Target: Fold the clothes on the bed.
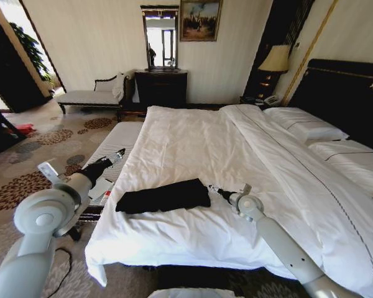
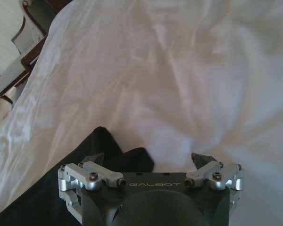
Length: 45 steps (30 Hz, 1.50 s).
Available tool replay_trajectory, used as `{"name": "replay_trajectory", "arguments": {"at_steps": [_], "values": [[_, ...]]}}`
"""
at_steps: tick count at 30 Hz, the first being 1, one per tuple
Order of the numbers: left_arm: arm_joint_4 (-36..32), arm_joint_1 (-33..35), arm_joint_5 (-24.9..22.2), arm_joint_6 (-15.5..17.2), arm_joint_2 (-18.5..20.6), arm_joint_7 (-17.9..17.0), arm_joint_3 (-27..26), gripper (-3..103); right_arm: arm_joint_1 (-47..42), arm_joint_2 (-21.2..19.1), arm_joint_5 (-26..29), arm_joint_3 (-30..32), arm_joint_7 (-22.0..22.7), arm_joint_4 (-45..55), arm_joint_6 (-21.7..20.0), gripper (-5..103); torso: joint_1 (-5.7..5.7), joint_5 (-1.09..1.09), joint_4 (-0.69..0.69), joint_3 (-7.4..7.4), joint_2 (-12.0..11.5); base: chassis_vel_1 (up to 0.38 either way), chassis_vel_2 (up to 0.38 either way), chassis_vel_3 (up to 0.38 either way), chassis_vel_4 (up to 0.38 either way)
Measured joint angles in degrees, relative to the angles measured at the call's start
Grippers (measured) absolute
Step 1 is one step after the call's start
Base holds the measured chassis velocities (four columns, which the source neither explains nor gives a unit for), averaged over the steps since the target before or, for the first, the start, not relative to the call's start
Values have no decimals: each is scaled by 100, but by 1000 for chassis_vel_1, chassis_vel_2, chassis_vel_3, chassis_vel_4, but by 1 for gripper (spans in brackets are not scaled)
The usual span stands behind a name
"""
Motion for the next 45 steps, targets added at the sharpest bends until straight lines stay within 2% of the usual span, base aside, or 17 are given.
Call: {"name": "replay_trajectory", "arguments": {"at_steps": [9, 17, 20, 23, 25, 26, 28, 29, 31, 32, 34, 35, 37, 38, 42, 44, 45], "values": [[80, 102, 159, -47, 81, -89, -44, 100, 175, 196, -67, -338, -239, -145, -279, 100, 0, 0, 0, 0, 0, 0, 0, 0, 0], [169, 82, 310, -80, 29, -101, 6, 100, 127, 319, -237, -510, -438, -212, -311, 101, -1, -1, 0, 0, 1, 0, 0, 0, 0], [210, 65, 368, -103, 22, -89, 14, 100, 130, 323, -255, -558, -524, -212, -318, 96, 0, -1, 0, 0, 1, 0, 0, 0, 0], [248, 62, 441, -132, 20, -55, 16, 100, 148, 362, -260, -575, -598, -213, -319, 86, 0, 0, 0, 0, 1, 0, 0, 0, 0], [271, 66, 490, -147, 27, -38, 16, 100, 149, 394, -260, -576, -622, -213, -311, 76, 0, 0, 2, 0, 0, 0, 0, 0, 0], [271, 66, 490, -147, 27, -38, 16, 100, 149, 394, -260, -576, -622, -213, -311, 76, 0, 0, 2, 0, 0, 0, 0, 0, 0], [306, 66, 564, -174, 44, -11, 15, 100, 140, 422, -262, -577, -626, -210, -298, 65, 0, 0, 2, 0, 1, 0, 0, 0, 0], [318, 66, 591, -185, 47, 1, 14, 100, 130, 432, -265, -576, -626, -204, -292, 65, 0, 0, 2, 0, 1, 0, 0, 0, 0], [355, 74, 690, -221, 55, 45, 14, 100, 79, 446, -293, -554, -626, -157, -254, 54, 0, 0, 1, 0, 0, 0, 0, 0, 0], [355, 74, 690, -221, 55, 45, 14, 100, 79, 446, -293, -554, -626, -157, -254, 54, 0, 0, 1, 0, 0, 0, 0, 0, 0], [365, 83, 738, -232, 53, 58, 15, 100, 38, 432, -330, -540, -626, -116, -218, 43, 0, 1, 2, 0, 0, 0, 0, 0, 0], [367, 85, 754, -236, 48, 61, 15, 100, 16, 418, -341, -529, -627, -88, -203, 43, 0, 1, 2, 0, 1, 0, 0, 0, 0], [374, 93, 819, -250, 33, 76, 19, 100, -54, 367, -346, -473, -623, 42, -147, 33, 0, 0, 2, 0, 0, 0, 0, 0, 0], [374, 93, 819, -250, 33, 76, 19, 100, -54, 367, -346, -473, -623, 42, -147, 33, 0, 0, 2, 0, 0, 0, 0, 0, 0], [381, 127, 950, -280, 21, 116, 24, 100, -174, 291, -280, -367, -589, 319, -45, 11, 0, 0, 2, 0, 1, 0, 0, 0, 0], [381, 135, 964, -284, 21, 121, 21, 100, -209, 278, -260, -335, -578, 389, -24, 11, 0, 0, 2, 0, 0, 0, 0, 0, 0], [380, 147, 982, -293, 20, 124, 15, 100, -250, 266, -239, -290, -563, 461, -3, 6, 0, 1, 2, 0, 1, 0, 0, 0, 0]]}}
